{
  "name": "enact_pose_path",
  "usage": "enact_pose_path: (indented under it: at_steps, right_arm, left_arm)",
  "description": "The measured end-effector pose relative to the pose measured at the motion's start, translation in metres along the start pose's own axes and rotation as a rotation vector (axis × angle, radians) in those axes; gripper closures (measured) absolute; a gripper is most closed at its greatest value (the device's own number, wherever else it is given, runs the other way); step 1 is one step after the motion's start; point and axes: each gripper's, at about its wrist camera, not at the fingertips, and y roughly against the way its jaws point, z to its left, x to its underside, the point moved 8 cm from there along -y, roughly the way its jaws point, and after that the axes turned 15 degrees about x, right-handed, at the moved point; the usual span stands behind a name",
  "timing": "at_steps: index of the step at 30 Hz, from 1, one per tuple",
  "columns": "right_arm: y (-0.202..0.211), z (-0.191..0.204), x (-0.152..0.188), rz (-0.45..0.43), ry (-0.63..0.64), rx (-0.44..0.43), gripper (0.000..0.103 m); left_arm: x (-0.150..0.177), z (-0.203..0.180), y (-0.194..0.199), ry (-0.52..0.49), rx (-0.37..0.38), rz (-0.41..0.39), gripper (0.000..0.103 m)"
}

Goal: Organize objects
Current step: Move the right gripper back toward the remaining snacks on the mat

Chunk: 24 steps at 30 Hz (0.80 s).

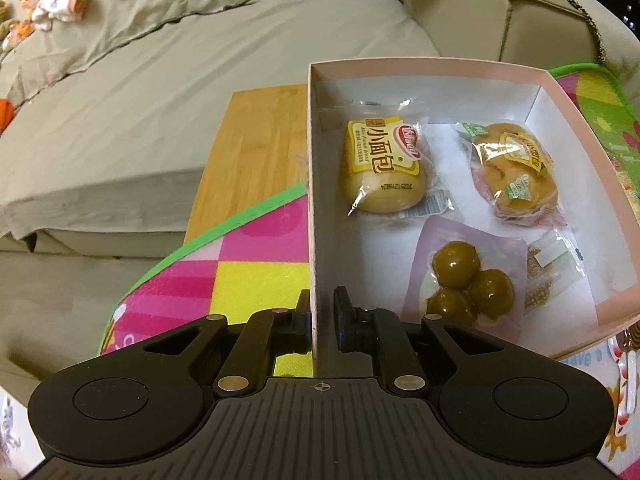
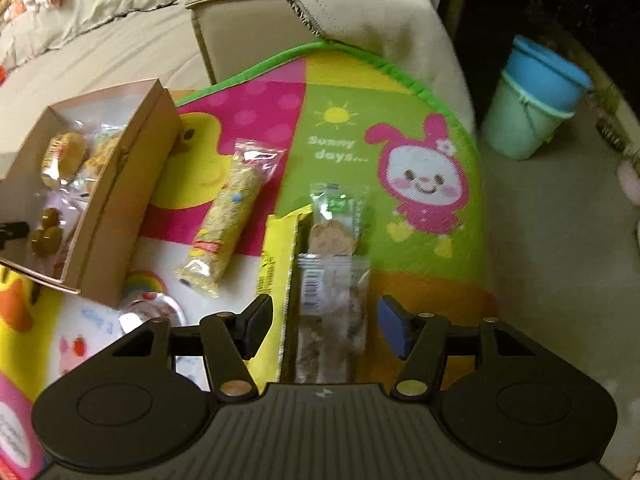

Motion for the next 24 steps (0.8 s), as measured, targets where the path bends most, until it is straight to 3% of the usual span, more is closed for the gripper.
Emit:
enact_pose_path:
  at_steps: [5,10,13,18,19,22,24]
  right_arm:
    - [0.010,0.025,0.015,0.016,0.051,-0.081,0.044]
    - [0.018,0.082,0.031,-0.014,0.195,-0.132,0.041]
    - [0.016,0.106,0.029,0.001,0.188,-0.153,0.037]
    - [0.003,0.127,0.020,0.015,0.196,-0.121,0.035]
    - [0.002,0.129,0.019,0.009,0.196,-0.117,0.036]
    - [0.006,0.130,0.019,0.000,0.217,-0.103,0.052]
    - [0.011,0.130,0.021,0.006,0.217,-0.096,0.052]
  left_arm:
    - [0.000,0.000,0.001,-0.004,-0.005,0.006,0.089]
    - [0.000,0.000,0.001,-0.005,-0.004,0.005,0.089]
    - [0.001,0.000,0.001,-0.007,0.001,0.003,0.090]
    - [0.001,0.000,0.001,-0.007,0.013,-0.002,0.090]
    - [0.001,0.001,0.001,-0.008,0.017,-0.003,0.090]
    - [0.001,0.001,0.001,-0.011,0.025,-0.005,0.091]
    - [0.001,0.002,0.001,-0.012,0.033,-0.006,0.092]
